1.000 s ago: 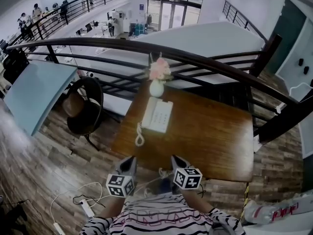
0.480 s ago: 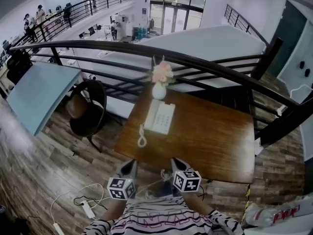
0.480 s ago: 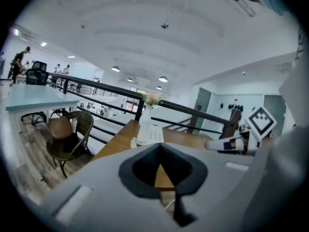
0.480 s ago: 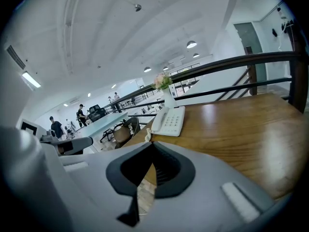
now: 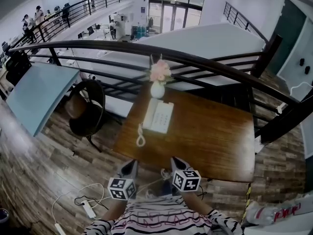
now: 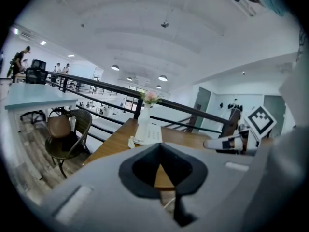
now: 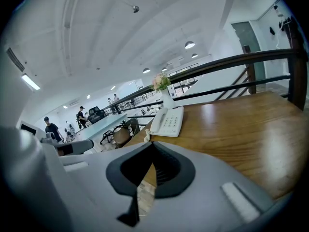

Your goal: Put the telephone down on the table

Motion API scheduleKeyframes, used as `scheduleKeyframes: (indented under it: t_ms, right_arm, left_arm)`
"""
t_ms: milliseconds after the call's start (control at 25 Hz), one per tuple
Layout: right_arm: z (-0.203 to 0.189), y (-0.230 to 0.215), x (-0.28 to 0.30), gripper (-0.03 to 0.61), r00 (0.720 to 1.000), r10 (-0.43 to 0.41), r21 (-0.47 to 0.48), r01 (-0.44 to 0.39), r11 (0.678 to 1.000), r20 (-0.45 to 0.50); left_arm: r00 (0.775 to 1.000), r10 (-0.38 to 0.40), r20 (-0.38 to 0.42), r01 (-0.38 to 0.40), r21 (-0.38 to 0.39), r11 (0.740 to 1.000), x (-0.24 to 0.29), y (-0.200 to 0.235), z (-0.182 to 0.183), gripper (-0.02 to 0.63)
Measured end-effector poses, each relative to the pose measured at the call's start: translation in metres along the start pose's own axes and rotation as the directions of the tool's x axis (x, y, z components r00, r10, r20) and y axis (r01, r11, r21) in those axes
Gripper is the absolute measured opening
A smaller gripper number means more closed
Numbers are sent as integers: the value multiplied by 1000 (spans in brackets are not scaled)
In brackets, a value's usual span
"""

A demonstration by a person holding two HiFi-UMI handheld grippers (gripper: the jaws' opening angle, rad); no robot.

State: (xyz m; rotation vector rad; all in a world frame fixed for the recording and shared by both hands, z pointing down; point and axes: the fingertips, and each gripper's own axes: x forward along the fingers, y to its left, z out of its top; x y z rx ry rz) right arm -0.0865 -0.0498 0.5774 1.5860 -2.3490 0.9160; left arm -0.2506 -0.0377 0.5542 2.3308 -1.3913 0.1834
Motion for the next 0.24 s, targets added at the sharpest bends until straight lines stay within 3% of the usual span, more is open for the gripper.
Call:
scheduleKeyframes:
  t_ms: [240]
  right_arm:
    - [4,-7,6,0,1000,2,1,-2,1000,8]
  left_arm:
    - [1000,10,22,-9,-26,1000,8,1,4,2]
